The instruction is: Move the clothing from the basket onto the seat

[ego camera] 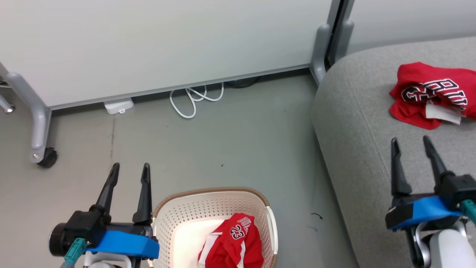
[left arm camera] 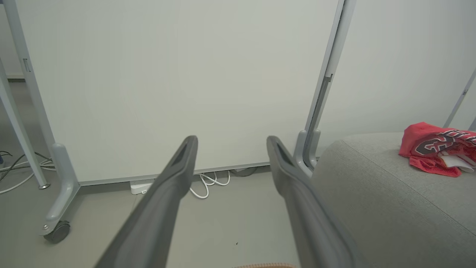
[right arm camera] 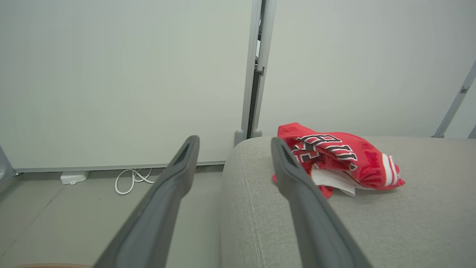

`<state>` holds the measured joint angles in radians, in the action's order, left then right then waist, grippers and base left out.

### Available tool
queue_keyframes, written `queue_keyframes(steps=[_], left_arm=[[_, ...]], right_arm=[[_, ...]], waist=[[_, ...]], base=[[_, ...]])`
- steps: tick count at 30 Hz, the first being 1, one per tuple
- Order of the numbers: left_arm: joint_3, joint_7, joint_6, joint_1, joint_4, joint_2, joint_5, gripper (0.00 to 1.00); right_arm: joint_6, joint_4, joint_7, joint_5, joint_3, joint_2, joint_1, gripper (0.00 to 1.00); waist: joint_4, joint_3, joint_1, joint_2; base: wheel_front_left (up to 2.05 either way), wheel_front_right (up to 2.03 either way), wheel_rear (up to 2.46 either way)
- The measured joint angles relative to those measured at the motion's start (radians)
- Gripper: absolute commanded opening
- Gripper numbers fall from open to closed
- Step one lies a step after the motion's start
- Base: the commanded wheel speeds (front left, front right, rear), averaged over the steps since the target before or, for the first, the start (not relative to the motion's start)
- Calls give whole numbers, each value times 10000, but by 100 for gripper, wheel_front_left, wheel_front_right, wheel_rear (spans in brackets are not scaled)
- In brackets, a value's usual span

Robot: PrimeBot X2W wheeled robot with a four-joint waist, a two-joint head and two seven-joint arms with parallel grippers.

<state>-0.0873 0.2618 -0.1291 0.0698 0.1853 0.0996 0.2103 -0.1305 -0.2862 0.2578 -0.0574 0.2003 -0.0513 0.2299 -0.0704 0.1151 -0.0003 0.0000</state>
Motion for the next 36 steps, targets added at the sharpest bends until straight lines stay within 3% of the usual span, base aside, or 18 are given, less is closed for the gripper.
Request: queue_keyframes(steps=[15, 36], left_arm=[[715, 0, 0, -715, 794, -107, -180, 100], [596, 0, 0, -769, 1020, -73, -148, 100]], right_arm=[[-2, 1223, -587, 786, -1473, 10, -1987, 100], [0, 1342, -631, 863, -1565, 10, -2012, 100]], waist=[[739, -965, 2, 1], [932, -1072, 2, 0]], base=[[0, 0, 0], [0, 0, 0]])
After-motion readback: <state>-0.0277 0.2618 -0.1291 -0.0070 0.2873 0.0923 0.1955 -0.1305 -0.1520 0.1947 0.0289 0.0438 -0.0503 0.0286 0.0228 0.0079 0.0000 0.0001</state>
